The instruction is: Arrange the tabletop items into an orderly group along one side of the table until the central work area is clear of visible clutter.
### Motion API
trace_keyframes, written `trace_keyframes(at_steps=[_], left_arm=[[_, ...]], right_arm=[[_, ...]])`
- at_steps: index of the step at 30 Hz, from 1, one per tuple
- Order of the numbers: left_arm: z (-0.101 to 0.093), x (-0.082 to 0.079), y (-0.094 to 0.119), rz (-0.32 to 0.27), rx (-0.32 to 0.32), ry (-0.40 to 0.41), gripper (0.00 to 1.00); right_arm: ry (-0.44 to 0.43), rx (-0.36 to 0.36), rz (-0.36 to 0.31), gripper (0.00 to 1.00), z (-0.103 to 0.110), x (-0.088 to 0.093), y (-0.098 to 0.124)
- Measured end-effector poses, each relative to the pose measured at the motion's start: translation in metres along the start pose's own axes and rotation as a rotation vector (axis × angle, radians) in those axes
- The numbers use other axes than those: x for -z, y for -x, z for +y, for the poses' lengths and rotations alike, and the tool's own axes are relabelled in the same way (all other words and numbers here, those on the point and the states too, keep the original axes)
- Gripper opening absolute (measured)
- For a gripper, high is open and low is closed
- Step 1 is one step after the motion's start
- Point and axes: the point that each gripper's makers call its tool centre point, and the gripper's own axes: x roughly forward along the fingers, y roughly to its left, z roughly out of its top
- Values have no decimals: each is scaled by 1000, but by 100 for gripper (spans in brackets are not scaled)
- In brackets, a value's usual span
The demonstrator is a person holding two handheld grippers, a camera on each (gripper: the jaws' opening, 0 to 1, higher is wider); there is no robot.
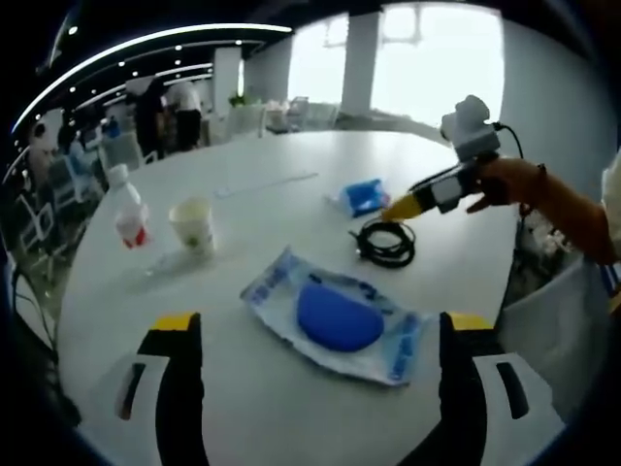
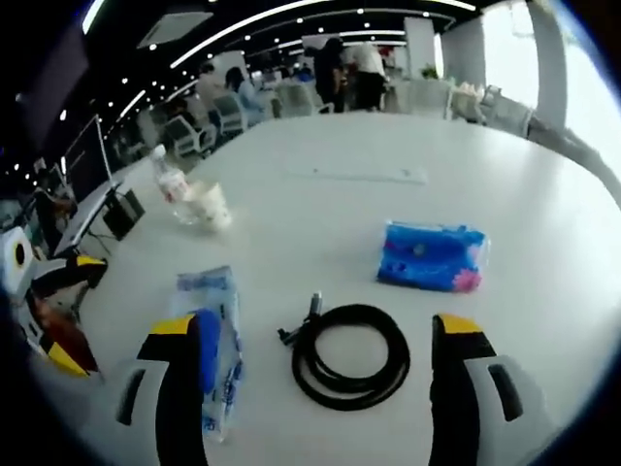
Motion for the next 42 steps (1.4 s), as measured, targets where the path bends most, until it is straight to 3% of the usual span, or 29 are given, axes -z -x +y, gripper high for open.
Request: trace_keyframes(at_steps=[13,21,27,35,42], left_arm=[[1,-3,2,-10,7,3,99],[4,-5,8,-20,27,22,97],[19,-6,14,-18,8,-1,96],[32,-2,12,-6,34,-9,95],[37,-7,4,-25,104,-41,94]], right_arm=[[2,-74,-12,99,48,6,29],[2,-118,3,99,79,20,41],[-11,-130,28,98,95,35,44],[-87,-124,66,98,109,57,49],[-159,-125,95,97,121,74,48]])
